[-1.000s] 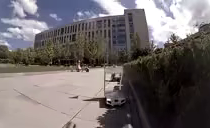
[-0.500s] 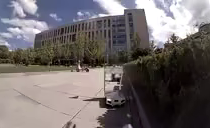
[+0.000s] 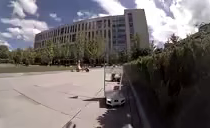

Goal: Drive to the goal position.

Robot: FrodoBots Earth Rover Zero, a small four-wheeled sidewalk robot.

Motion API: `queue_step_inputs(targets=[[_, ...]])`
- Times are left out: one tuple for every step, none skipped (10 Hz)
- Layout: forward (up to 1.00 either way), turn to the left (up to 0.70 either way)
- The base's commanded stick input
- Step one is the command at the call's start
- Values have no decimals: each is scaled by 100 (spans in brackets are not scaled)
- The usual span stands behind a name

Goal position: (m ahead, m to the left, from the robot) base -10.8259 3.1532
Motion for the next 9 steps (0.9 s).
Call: queue_step_inputs(targets=[[0,0],[0,0],[3,0],[0,0],[0,0],[0,0],[0,0],[0,0],[0,0]])
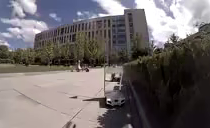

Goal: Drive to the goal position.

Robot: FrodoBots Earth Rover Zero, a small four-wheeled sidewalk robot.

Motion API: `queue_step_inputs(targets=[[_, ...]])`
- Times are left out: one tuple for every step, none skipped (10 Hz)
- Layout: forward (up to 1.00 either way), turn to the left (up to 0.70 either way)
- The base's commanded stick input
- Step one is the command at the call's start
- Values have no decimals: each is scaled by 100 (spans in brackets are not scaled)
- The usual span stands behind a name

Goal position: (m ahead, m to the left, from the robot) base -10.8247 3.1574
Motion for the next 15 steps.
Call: queue_step_inputs(targets=[[0,0],[3,0],[0,0],[0,0],[0,0],[0,0],[0,0],[0,0],[0,0],[0,0],[0,0],[4,0],[2,0],[0,0],[0,0]])
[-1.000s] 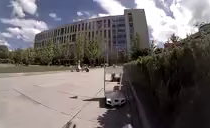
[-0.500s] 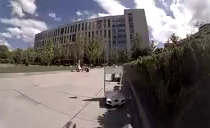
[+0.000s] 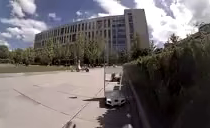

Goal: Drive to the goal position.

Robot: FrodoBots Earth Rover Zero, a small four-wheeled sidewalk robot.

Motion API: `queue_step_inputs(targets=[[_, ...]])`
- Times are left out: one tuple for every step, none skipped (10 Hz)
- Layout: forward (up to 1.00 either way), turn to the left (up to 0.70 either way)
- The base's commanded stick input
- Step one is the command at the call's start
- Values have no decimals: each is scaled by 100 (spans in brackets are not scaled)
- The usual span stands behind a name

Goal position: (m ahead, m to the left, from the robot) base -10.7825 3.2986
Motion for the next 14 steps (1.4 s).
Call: queue_step_inputs(targets=[[0,0],[0,0],[0,0],[0,0],[0,0],[4,0],[0,0],[0,0],[0,0],[0,0],[0,0],[0,0],[0,0],[0,0]])
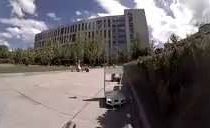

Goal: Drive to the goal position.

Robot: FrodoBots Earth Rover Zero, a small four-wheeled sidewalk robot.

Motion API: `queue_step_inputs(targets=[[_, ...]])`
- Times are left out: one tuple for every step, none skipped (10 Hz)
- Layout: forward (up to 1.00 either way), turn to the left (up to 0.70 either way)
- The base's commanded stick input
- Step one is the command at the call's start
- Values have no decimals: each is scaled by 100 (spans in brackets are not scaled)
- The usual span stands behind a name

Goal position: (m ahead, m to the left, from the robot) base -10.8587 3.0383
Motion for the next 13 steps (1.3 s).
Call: queue_step_inputs(targets=[[0,0],[1,0],[4,0],[0,0],[0,0],[0,0],[0,0],[0,0],[0,0],[4,0],[1,0],[0,0],[0,0]])
